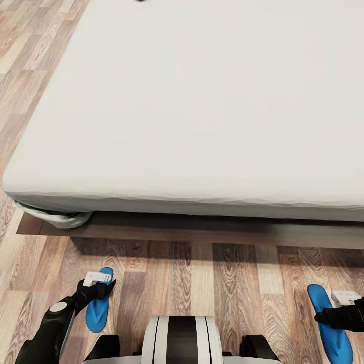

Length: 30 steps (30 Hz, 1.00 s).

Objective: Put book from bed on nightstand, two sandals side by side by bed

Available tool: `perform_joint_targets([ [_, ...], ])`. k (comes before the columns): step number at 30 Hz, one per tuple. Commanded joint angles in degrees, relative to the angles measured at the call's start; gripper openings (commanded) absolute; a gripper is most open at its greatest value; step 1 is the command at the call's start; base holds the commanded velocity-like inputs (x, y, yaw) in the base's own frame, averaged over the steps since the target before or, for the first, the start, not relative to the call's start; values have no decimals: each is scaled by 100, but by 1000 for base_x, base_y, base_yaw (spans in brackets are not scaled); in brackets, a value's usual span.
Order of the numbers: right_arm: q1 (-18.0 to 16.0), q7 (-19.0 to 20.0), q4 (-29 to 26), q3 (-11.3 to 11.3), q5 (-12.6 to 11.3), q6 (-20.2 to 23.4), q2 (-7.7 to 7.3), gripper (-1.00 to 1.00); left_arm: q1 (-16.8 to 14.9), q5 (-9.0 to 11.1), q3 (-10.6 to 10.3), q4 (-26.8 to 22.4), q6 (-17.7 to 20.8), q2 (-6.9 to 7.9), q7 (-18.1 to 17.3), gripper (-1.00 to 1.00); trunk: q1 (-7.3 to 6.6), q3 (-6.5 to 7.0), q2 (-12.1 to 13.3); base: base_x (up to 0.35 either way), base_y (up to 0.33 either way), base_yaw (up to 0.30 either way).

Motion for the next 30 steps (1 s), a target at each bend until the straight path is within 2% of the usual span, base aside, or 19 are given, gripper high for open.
perform_joint_targets([
  [1,-3,57,-4,-10,61,7,2,-100,-2,-29,16,-10,27,-2,-40,100,-1,-3,-1,-113,0,0],
  [7,-5,58,-3,-10,61,7,2,-100,-2,-28,21,-33,29,-3,-33,100,-1,-3,-1,-234,0,0],
  [30,-3,57,-2,-10,61,7,6,-100,-2,-19,21,-45,26,-4,-41,100,-1,-3,-1,-26,80,0],
])
